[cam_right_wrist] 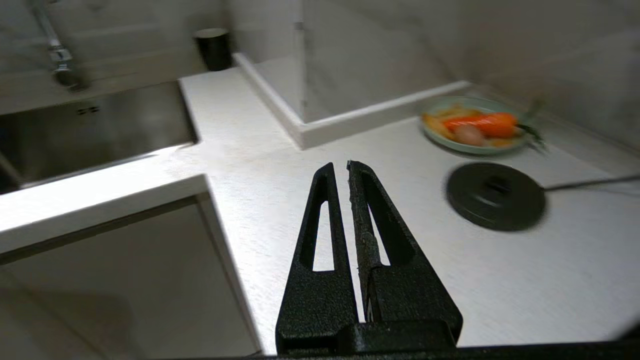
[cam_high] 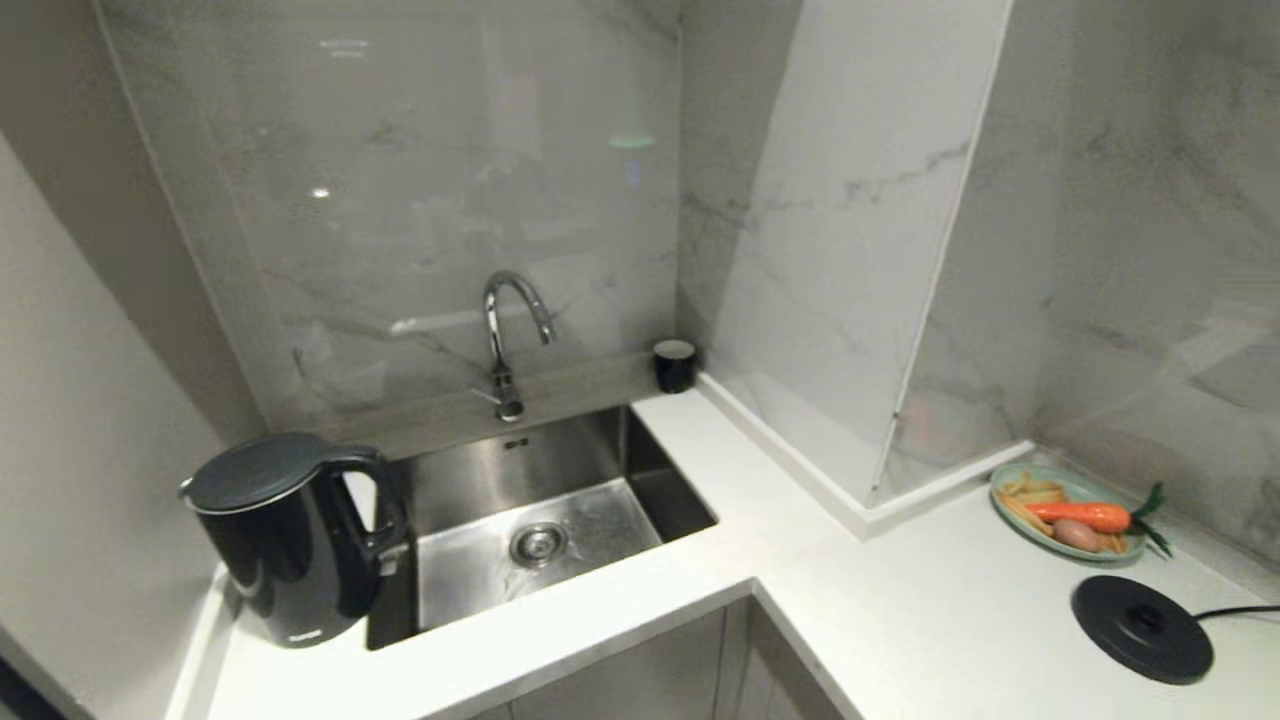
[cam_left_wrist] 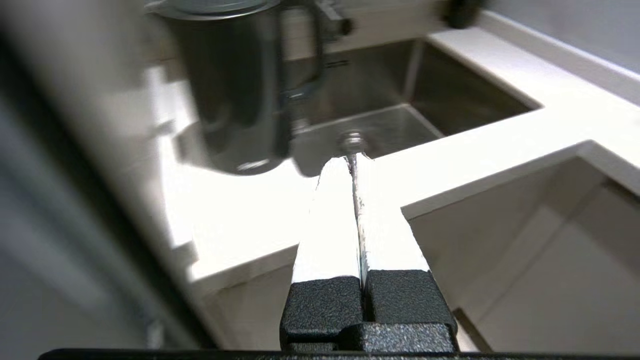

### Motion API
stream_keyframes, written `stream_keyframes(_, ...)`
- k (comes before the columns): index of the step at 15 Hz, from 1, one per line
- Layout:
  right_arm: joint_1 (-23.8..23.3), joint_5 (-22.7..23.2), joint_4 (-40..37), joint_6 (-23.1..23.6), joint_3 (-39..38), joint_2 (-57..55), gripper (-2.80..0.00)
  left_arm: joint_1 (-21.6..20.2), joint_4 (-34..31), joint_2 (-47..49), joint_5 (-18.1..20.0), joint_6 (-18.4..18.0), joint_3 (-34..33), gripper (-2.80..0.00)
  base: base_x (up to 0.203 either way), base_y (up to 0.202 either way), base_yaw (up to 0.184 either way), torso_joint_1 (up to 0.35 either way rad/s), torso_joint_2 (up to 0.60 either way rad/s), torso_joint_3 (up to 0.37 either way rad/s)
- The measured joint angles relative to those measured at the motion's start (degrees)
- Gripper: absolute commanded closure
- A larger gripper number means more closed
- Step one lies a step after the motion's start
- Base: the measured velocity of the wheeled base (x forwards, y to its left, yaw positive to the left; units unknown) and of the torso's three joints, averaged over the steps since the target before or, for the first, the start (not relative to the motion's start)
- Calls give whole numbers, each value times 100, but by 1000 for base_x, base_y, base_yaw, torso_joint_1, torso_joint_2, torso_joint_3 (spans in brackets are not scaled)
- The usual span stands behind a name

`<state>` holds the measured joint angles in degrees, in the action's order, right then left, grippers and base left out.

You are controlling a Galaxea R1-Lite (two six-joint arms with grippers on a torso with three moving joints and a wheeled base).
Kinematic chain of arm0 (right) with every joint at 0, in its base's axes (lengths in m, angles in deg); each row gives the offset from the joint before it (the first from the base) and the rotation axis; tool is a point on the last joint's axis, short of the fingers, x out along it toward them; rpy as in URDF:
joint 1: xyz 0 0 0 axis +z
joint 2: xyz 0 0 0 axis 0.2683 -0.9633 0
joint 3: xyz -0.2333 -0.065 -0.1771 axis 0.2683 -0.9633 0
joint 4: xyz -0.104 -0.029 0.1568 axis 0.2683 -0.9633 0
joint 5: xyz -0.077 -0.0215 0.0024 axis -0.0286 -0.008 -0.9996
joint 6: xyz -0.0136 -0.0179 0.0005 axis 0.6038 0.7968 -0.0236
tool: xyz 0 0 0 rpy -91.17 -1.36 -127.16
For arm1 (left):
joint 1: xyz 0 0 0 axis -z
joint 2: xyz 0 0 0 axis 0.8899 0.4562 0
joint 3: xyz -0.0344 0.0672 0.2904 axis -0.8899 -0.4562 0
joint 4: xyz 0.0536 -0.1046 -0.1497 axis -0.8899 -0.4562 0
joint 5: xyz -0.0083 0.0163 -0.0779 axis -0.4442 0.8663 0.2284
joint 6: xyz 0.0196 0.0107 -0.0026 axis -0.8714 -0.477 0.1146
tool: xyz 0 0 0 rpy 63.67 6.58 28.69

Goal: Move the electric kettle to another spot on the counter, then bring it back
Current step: Grab the kettle

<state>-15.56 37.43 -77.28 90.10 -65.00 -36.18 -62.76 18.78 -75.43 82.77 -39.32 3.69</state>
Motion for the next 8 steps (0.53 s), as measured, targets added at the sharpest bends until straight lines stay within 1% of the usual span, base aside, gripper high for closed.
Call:
stream_keyframes(2,0,0,-2,1,0,0,0,0,0,0,0,7,0,0,4,4,-116,0,12,8)
stream_keyframes(8,0,2,-4,1,0,0,0,-14,-4,0,-34,10,2,0,0,0,0,0,0,0)
